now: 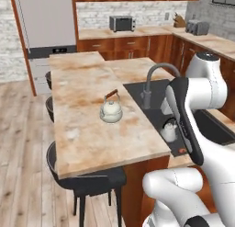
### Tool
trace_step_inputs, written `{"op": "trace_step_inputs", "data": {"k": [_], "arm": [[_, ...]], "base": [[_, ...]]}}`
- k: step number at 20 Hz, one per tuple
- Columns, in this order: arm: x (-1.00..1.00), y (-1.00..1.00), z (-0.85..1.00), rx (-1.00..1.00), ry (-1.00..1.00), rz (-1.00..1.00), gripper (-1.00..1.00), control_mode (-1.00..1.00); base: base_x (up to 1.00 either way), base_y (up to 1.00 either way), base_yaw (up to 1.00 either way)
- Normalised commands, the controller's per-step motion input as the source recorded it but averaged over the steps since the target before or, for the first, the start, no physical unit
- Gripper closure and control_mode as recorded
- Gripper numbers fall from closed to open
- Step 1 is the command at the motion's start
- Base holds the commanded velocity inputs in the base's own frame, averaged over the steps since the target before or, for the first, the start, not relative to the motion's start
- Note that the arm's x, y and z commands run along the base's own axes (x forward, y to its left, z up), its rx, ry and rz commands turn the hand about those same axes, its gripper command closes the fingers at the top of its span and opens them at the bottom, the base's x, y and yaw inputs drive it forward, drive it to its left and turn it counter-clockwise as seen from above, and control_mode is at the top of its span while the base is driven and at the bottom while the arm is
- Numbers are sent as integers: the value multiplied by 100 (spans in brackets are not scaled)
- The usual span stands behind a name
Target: Pick the kettle and kettle and place them in the sink. Then turn on the water.
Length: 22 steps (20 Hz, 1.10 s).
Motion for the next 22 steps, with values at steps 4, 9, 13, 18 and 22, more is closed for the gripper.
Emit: {"op": "trace_step_inputs", "data": {"k": [4, 9, 13, 18, 22], "arm": [[0, 0, 0, 0, 0, 0, -100, 100], [0, 0, 0, 0, 0, 0, -100, 100], [0, 0, 0, 0, 0, 0, -100, 100], [0, 0, 0, 0, 0, 0, -100, 100], [0, 0, 0, 0, 0, 0, -100, 100]], "base": [[8, 61, -17], [5, 74, -3], [31, 38, 0], [49, 36, 0], [53, 20, 9]]}}
